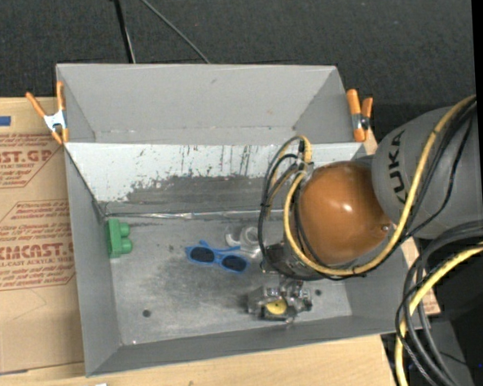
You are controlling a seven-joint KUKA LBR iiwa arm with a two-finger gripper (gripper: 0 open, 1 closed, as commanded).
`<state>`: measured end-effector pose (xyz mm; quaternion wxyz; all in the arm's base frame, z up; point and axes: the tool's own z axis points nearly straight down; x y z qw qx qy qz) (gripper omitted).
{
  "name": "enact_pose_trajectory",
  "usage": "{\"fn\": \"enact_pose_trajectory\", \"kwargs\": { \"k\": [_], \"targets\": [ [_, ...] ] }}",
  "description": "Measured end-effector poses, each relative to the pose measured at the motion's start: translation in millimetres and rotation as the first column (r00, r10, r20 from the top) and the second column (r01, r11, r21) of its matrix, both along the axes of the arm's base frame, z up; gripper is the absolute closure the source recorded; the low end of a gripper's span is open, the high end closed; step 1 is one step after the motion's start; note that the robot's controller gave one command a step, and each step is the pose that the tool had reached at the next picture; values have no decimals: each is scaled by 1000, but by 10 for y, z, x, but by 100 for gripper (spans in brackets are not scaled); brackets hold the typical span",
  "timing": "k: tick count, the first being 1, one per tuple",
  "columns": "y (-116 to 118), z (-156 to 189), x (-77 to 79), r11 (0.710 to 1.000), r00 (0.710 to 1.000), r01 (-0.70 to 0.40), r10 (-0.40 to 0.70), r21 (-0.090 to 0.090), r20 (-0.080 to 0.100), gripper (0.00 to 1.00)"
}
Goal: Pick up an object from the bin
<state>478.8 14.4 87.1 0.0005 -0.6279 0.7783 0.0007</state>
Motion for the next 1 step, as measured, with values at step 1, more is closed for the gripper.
{"fn": "enact_pose_trajectory", "kwargs": {
  "k": [1],
  "targets": [
    [14,120,-3,1000,1000,1,-1,0,0,100]
  ]
}}
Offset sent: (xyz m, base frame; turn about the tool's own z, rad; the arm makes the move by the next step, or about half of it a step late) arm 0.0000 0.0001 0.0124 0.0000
